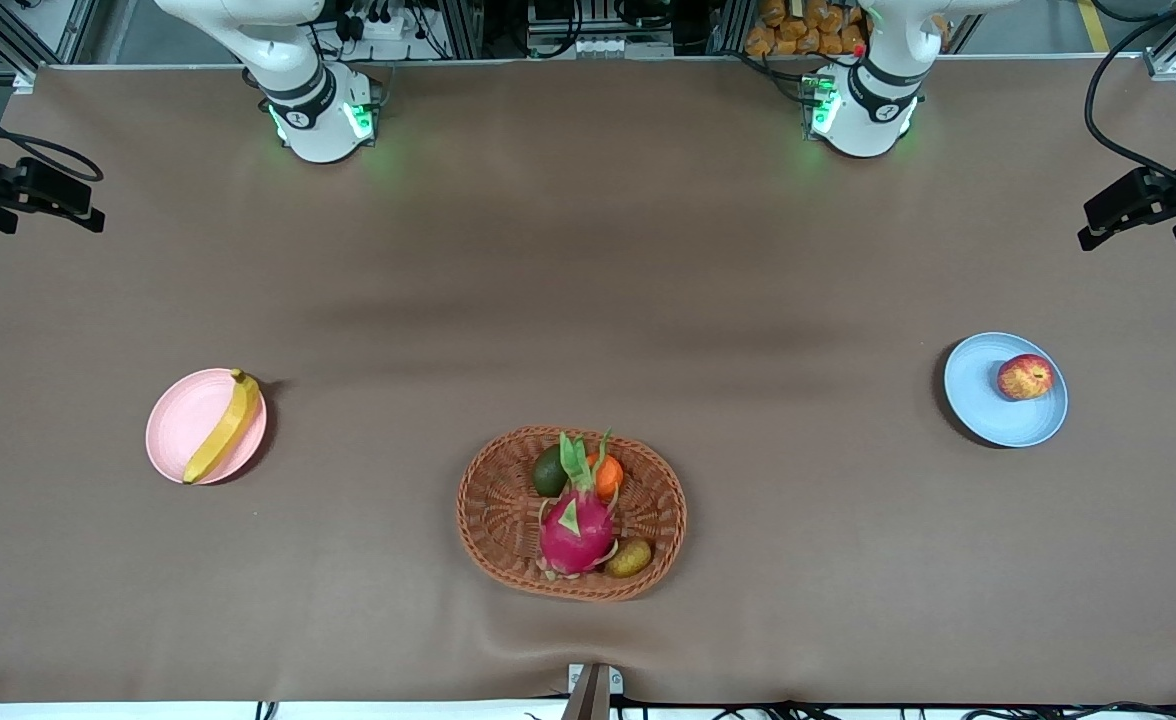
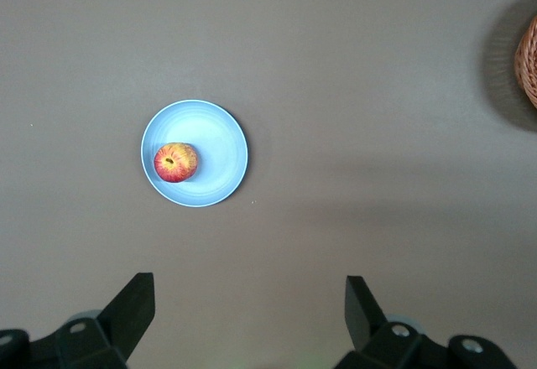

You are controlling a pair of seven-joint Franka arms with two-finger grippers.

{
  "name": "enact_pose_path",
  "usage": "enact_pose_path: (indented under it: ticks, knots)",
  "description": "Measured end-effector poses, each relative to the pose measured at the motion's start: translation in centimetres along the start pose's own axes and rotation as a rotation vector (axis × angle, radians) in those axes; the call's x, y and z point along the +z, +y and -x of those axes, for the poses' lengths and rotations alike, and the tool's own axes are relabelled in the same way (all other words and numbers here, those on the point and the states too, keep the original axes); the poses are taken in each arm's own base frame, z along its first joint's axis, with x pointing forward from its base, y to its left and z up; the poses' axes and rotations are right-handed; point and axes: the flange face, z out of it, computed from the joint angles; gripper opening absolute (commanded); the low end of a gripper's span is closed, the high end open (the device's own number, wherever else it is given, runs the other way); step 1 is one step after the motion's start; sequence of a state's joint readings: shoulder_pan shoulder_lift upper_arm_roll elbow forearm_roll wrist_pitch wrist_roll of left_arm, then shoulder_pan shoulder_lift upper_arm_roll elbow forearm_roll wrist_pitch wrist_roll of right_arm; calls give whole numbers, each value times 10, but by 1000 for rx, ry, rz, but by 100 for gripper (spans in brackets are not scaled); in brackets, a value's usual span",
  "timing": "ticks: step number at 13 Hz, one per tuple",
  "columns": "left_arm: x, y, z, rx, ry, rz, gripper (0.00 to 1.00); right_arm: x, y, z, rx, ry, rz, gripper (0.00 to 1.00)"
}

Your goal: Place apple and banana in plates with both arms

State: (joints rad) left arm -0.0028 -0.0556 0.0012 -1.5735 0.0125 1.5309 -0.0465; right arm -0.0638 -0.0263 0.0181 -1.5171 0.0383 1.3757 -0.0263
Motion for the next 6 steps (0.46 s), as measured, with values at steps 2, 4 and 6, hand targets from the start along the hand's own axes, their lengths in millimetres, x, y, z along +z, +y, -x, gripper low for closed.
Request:
enact_pose_path:
  ticks: [2,4,6]
  knots:
    - [0,-1,0,-1,0,0,100,-1,0,0,0,5,0,100]
    - [2,-1,-1,-1,-3,0,100,-1,-1,0,-1,7,0,100]
    - [4,0,-2,0,-8,0,100,-2,-1,0,-1,9,0,100]
